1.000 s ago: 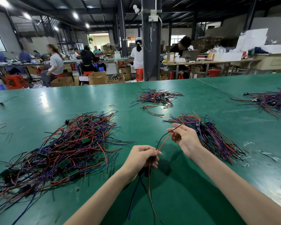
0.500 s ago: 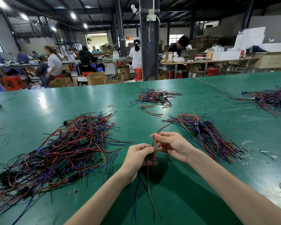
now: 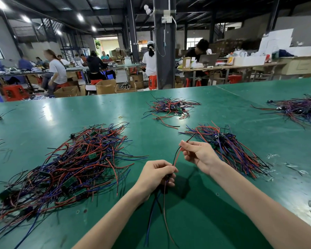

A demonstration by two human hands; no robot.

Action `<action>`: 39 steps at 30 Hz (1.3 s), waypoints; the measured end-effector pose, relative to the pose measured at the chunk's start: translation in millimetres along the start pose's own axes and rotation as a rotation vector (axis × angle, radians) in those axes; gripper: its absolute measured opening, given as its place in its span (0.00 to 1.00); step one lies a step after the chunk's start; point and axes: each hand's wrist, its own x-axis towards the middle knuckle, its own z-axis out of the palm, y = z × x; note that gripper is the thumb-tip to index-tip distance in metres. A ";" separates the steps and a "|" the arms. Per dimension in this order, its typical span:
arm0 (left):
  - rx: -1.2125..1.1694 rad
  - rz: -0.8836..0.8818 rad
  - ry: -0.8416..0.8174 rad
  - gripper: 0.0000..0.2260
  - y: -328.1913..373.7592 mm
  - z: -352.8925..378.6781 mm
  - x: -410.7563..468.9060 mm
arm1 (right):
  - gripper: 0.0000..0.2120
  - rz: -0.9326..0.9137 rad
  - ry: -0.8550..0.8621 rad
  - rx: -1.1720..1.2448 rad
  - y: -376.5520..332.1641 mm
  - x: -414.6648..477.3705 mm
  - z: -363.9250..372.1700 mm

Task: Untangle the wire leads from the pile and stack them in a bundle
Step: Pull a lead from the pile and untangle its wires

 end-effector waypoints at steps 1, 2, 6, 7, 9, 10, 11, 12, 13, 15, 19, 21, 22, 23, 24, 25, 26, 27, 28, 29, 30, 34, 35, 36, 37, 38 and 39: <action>0.007 0.001 0.000 0.10 0.1 -0.4 0.4 | 0.05 0.003 0.016 0.017 -0.8 1.0 -1.8; 0.010 0.002 -0.001 0.10 0.1 -0.6 0.7 | 0.05 0.000 0.032 0.029 -1.3 2.2 -3.2; 0.020 0.007 0.003 0.10 0.6 -0.8 0.0 | 0.07 -0.090 0.079 -0.040 0.4 7.0 -8.1; 0.022 0.009 0.008 0.10 0.5 -0.5 0.0 | 0.07 -0.130 0.076 -0.110 1.7 7.8 -9.2; 0.022 0.008 0.020 0.10 0.3 0.0 0.3 | 0.09 -0.194 0.060 -0.244 4.1 9.3 -11.4; 0.025 0.007 0.023 0.10 0.4 0.3 0.7 | 0.09 -0.219 0.049 -0.313 5.0 9.8 -12.1; 0.034 0.004 0.023 0.10 0.5 0.2 1.3 | 0.09 -0.250 0.033 -0.403 5.3 10.0 -12.6; 0.044 0.001 0.018 0.10 0.6 0.3 1.9 | 0.08 -0.286 0.018 -0.505 5.3 10.0 -12.1; 0.052 -0.003 0.010 0.10 0.6 0.3 2.1 | 0.07 -0.323 0.005 -0.599 5.2 9.9 -11.7; 0.056 -0.011 -0.009 0.10 -0.3 0.7 1.9 | 0.07 -0.369 -0.005 -0.681 4.7 9.6 -10.2; 0.237 0.121 0.027 0.08 -1.5 2.5 -0.7 | 0.07 -0.226 0.004 -0.286 2.0 7.6 -8.9; 0.410 0.320 0.058 0.05 -0.5 4.4 -3.2 | 0.07 -0.122 -0.018 -0.068 1.5 5.1 -5.7; 0.457 0.399 0.047 0.04 -0.2 5.9 -4.8 | 0.07 -0.081 -0.035 -0.007 1.8 3.5 -3.6; 0.473 0.448 0.029 0.05 0.0 7.7 -6.3 | 0.07 -0.050 -0.053 0.029 2.1 2.0 -1.6; 0.468 0.471 0.013 0.05 -0.1 8.8 -7.2 | 0.07 -0.028 -0.070 0.051 2.6 0.4 0.4; 0.462 0.480 0.003 0.06 -0.5 8.9 -7.4 | 0.07 -0.016 -0.082 0.060 2.7 -1.0 1.6; 0.457 0.480 -0.002 0.06 -1.2 8.8 -7.3 | 0.07 -0.010 -0.086 0.058 2.4 -2.0 2.3; 0.454 0.475 -0.005 0.06 -2.4 7.6 -6.7 | 0.06 -0.009 -0.086 0.045 1.8 -3.1 2.4; 0.449 0.467 -0.013 0.06 -3.5 6.9 -6.1 | 0.06 -0.012 -0.087 0.026 1.4 -4.1 2.2; 0.445 0.455 -0.023 0.05 -4.4 7.1 -5.9 | 0.05 -0.018 -0.090 -0.002 1.1 -5.2 1.9; 0.442 0.440 -0.033 0.05 -5.2 7.8 -6.0 | 0.05 -0.027 -0.096 -0.044 1.0 -6.4 2.1; 0.468 0.402 -0.054 0.08 -4.7 9.2 -7.6 | 0.05 -0.074 -0.101 -0.194 1.3 -9.6 3.8; 0.473 0.420 -0.054 0.07 -4.0 8.7 -8.2 | 0.05 -0.075 -0.097 -0.194 0.8 -9.4 3.9; 0.471 0.447 -0.056 0.07 -3.3 8.5 -9.2 | 0.05 -0.069 -0.093 -0.184 0.2 -8.9 3.9; 0.461 0.472 -0.060 0.06 -2.7 8.8 -10.2 | 0.05 -0.059 -0.090 -0.170 -0.5 -8.3 3.8; 0.444 0.487 -0.068 0.06 -2.4 9.5 -11.2 | 0.05 -0.051 -0.092 -0.158 -0.7 -7.9 4.0; 0.424 0.488 -0.079 0.05 -2.4 10.5 -12.2 | 0.05 -0.048 -0.096 -0.154 -0.4 -7.7 4.3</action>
